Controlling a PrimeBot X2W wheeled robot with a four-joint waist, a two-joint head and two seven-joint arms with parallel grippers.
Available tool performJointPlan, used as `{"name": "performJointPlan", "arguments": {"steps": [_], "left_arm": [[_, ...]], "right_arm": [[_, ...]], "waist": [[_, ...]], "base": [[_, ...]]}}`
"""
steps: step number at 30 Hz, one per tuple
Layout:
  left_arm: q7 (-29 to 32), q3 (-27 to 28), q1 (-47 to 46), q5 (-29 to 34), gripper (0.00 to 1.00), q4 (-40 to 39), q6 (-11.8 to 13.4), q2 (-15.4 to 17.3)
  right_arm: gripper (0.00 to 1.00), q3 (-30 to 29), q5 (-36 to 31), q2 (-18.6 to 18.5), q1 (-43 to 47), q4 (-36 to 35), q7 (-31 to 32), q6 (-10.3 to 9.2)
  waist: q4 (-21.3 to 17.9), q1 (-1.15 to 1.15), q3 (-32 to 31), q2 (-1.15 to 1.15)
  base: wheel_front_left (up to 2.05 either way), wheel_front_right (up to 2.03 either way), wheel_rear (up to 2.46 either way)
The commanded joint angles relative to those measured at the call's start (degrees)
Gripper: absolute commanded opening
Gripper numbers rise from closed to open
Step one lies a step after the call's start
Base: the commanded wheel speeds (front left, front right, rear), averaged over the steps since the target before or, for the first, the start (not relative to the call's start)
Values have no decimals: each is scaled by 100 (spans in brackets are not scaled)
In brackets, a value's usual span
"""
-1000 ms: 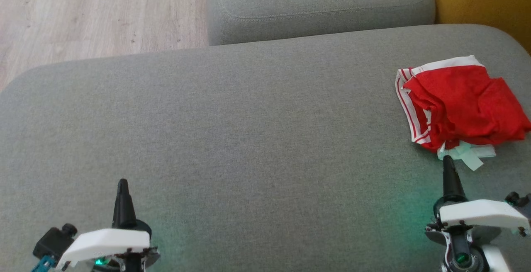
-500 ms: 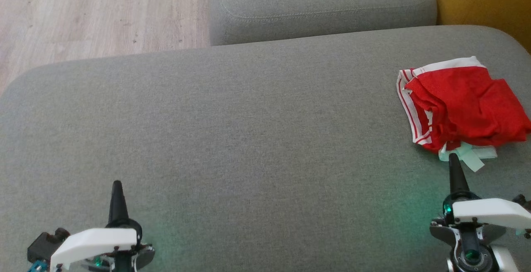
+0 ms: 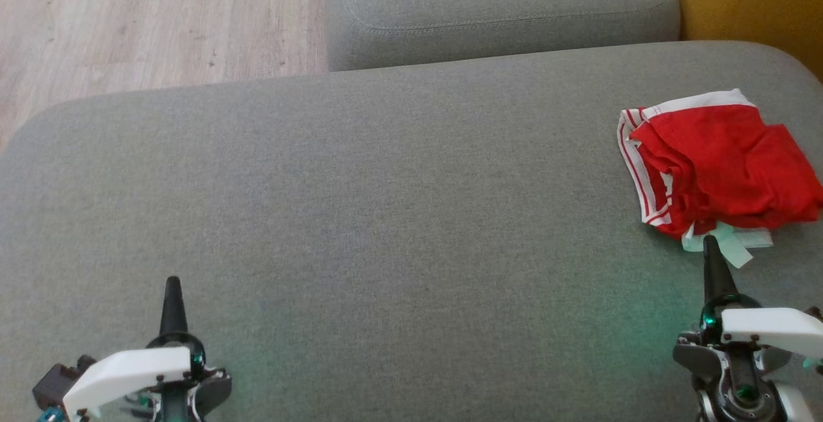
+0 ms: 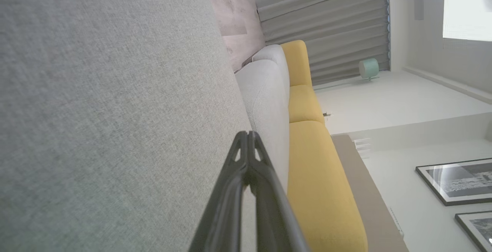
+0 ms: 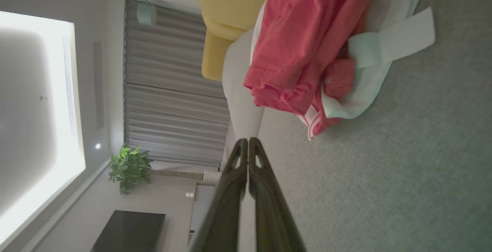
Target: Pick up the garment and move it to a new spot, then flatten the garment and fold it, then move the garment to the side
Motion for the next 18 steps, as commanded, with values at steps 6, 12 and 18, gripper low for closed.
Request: {"name": "performJointPlan", "arguments": {"steps": [6, 12, 18], "left_arm": [[127, 300, -319, -423, 0, -155, -78, 74], [231, 388, -350, -794, 0, -146, -104, 72], [336, 476, -381, -1164, 0, -138, -130, 71]], "right_arm": [[0, 11, 458, -21, -271, -288, 120, 40], [0, -47, 840, -18, -272, -339, 221, 42], [0, -106, 1221, -16, -272, -391, 323, 44]], "waist": [[13, 0, -3, 0], [26, 0, -7, 0], [39, 0, -10, 0]], "base": [[0, 0, 0], [0, 0, 0], [0, 0, 0]]}}
